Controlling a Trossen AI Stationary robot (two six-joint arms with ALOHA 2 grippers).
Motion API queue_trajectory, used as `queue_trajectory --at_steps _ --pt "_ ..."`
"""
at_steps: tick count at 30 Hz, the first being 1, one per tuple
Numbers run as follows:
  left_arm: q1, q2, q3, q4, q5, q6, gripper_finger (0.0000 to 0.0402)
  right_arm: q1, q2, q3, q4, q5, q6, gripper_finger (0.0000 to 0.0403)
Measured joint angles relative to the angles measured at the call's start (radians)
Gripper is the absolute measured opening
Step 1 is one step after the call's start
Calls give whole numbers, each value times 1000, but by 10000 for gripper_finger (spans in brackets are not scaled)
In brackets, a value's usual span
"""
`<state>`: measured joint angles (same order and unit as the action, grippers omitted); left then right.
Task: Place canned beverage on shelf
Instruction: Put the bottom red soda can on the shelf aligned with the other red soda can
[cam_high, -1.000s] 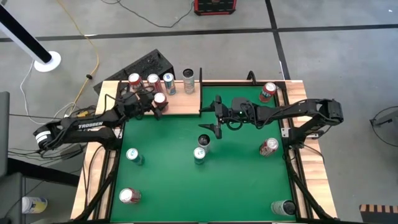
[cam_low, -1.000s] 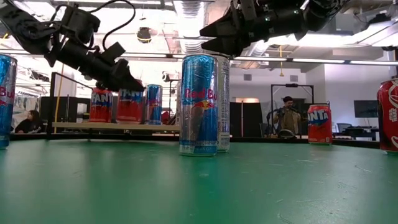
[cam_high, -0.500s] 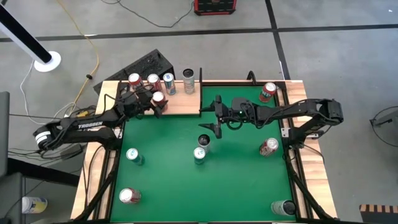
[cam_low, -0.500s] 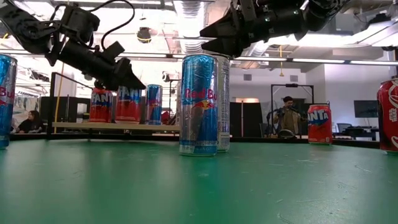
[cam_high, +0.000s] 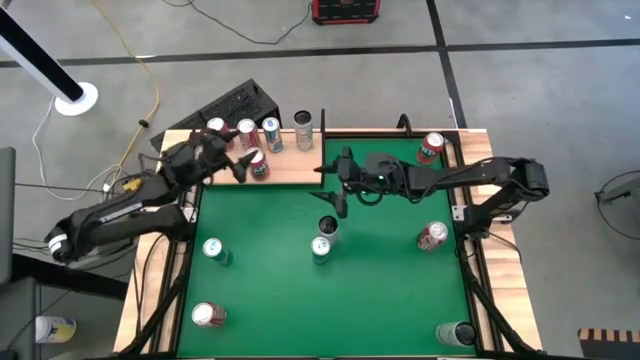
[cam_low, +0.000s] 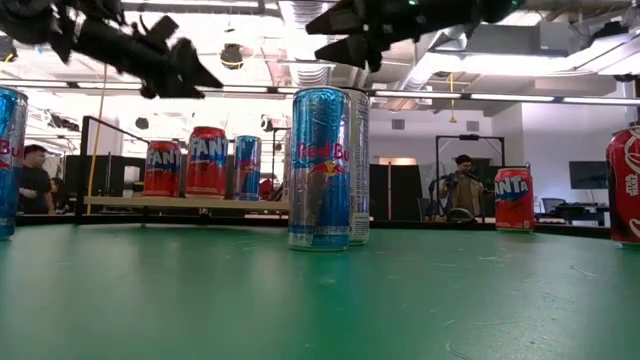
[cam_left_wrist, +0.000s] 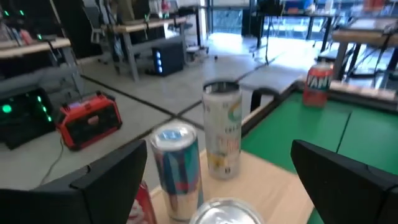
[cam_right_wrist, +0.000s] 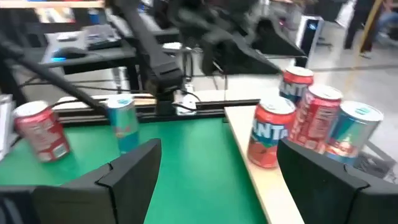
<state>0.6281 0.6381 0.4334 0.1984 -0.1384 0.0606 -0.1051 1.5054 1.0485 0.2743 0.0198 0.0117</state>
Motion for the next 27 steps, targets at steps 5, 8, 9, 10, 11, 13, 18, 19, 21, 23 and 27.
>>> queue_trajectory --at_steps 5,8,9,10,11,13,18,19,21,23,27 --pt "0 -165 23 -94 87 -86 383 -1 122 179 -174 38 7 329" --pt "-1 -244 23 -143 176 -130 384 -16 228 330 -324 62 9 308" --pt "-1 -268 23 -160 206 -139 384 -24 266 382 -378 62 14 298" --pt "-1 -289 23 -179 234 -147 384 -31 307 437 -420 63 16 287" --pt "-1 -308 23 -199 261 -152 384 -38 347 489 -463 64 18 274" --pt "-1 -341 23 -228 317 -155 384 -50 432 594 -541 70 18 244" --pt "-1 -416 23 -288 370 -156 382 -73 598 830 -682 94 17 120" --pt "-1 -431 22 -297 369 -156 378 -80 623 865 -711 94 18 89" --pt "-1 -462 22 -306 369 -158 370 -95 678 927 -730 96 24 30" --pt "-1 -492 22 -315 369 -166 360 -108 722 969 -733 95 32 18" --pt "-1 -541 22 -324 369 -179 341 -124 792 1041 -708 95 55 20"
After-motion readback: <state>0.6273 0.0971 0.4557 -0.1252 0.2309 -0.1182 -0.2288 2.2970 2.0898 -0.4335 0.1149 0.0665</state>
